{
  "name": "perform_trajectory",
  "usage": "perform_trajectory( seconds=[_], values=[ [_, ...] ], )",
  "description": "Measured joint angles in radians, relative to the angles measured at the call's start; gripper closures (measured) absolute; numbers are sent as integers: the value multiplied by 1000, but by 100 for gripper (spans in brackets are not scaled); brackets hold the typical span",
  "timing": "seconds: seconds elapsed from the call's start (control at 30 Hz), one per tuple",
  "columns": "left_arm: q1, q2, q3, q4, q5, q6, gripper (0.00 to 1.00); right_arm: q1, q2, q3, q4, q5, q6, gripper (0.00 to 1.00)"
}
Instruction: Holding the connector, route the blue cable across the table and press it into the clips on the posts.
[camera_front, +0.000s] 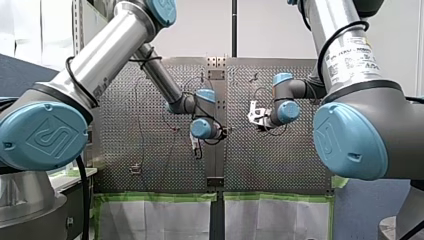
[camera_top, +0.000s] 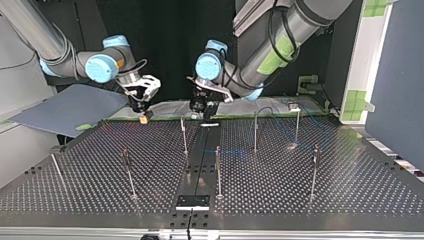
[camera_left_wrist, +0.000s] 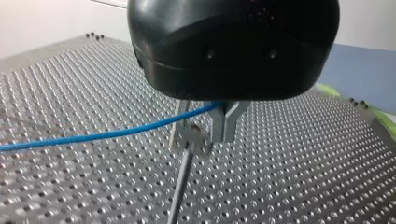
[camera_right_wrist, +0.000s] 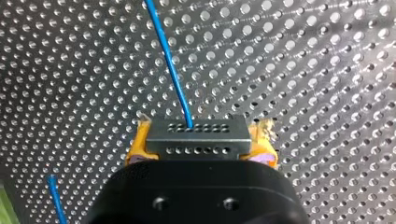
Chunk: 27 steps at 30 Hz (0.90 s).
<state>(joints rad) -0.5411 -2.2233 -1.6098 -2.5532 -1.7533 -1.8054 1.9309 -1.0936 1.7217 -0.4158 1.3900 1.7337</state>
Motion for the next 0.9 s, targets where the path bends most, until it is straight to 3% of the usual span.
perform_trajectory(
  seconds=[0.27,0.5,0.9],
  values=[
    [30,-54,56,0,-1,-11,100,-21,18,-8,-1,-3,0,100],
    [60,-58,90,-7,2,-11,100,-33,46,-31,-5,-15,0,100],
    [95,-58,153,-57,10,2,100,-66,51,-88,-3,-39,5,100]
  ],
)
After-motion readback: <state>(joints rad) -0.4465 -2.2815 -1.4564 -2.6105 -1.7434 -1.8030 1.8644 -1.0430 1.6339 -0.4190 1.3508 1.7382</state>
